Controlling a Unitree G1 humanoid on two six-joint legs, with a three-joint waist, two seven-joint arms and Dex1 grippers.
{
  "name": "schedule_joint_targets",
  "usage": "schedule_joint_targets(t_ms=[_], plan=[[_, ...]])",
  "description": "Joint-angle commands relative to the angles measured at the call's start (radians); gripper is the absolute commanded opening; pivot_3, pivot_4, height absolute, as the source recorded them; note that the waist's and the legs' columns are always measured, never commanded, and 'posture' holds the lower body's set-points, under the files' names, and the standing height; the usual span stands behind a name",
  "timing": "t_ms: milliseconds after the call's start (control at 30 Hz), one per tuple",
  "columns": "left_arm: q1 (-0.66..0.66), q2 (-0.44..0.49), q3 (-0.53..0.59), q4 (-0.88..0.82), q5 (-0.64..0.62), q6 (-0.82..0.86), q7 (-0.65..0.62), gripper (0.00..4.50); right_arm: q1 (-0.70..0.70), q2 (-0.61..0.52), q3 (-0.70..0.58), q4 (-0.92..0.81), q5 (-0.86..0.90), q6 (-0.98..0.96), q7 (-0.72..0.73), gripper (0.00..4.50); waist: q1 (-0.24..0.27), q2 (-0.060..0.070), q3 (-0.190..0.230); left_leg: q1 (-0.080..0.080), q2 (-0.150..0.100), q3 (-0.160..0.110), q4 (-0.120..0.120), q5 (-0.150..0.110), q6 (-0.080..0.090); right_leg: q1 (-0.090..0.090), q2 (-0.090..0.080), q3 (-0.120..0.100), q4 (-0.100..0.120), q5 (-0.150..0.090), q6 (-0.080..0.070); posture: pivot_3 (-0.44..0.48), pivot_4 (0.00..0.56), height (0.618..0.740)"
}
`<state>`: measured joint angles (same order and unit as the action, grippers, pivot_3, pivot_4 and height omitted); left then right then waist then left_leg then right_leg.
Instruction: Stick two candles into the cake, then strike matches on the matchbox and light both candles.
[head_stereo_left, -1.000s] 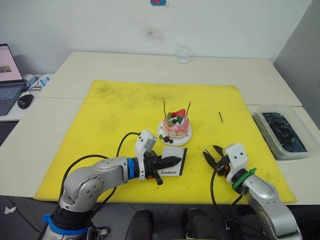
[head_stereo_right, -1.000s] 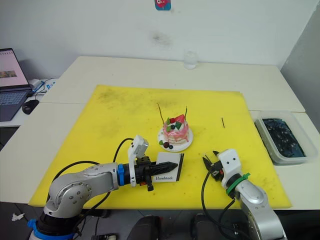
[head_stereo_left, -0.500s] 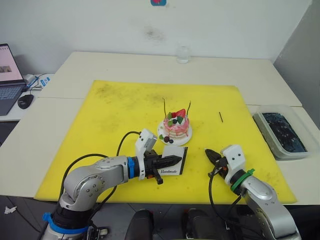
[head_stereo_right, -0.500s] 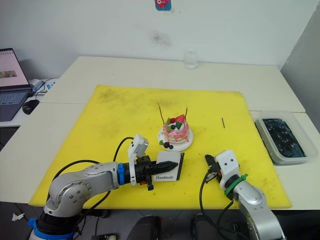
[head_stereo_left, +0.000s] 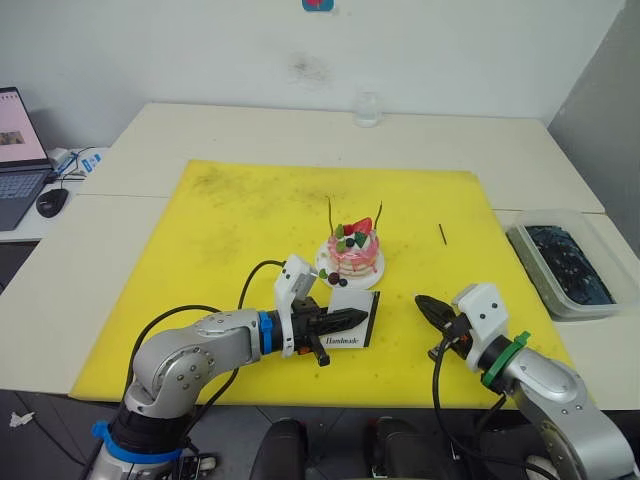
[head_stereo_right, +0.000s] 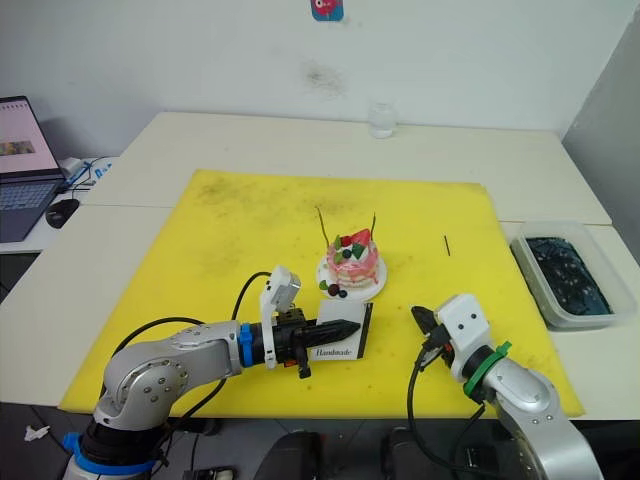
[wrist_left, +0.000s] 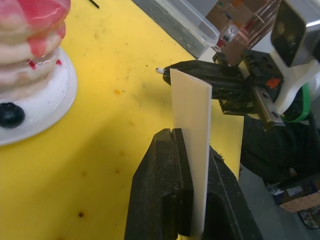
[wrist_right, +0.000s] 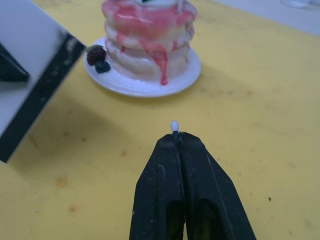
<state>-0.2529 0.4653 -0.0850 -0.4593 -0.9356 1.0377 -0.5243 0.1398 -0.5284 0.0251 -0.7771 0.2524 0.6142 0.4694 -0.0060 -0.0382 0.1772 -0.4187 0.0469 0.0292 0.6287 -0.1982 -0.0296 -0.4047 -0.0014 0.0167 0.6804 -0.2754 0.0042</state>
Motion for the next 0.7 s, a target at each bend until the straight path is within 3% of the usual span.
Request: schedule_joint_targets(t_ms=[33, 267, 700], plan=[[-0.028, -0.011, -0.015, -0.002, 0.012, -0.016, -0.019, 0.0, -0.066, -0.079, -0.04, -0.143, 0.063, 0.065, 0.059, 0.03, 0.0, 0.0, 0.0, 0.0, 0.0, 0.0, 0.0, 0.0, 0.0, 0.0, 0.0, 0.0, 0.0, 0.0, 0.0, 0.0, 0.15, 0.74], [-0.056, -0.026, -0.033, 0.013, 0.043, -0.026, -0.032, 0.0, -0.237, -0.239, 0.031, -0.216, 0.118, 0.193, 0.135, 0.03, 0.001, 0.0, 0.0, 0.0, -0.001, -0.001, 0.0, 0.0, 0.0, 0.0, 0.001, -0.001, 0.0, 0.0, 0.0, 0.0, 0.15, 0.74], [-0.07, -0.04, -0.017, 0.017, 0.023, 0.0, -0.028, 0.0, -0.299, -0.291, 0.154, -0.179, 0.054, 0.242, 0.111, 0.03, 0.001, 0.0, 0.0, -0.001, -0.001, -0.001, 0.0, 0.0, 0.0, 0.0, 0.001, -0.001, -0.001, 0.0, 0.0, 0.0, 0.15, 0.74]])
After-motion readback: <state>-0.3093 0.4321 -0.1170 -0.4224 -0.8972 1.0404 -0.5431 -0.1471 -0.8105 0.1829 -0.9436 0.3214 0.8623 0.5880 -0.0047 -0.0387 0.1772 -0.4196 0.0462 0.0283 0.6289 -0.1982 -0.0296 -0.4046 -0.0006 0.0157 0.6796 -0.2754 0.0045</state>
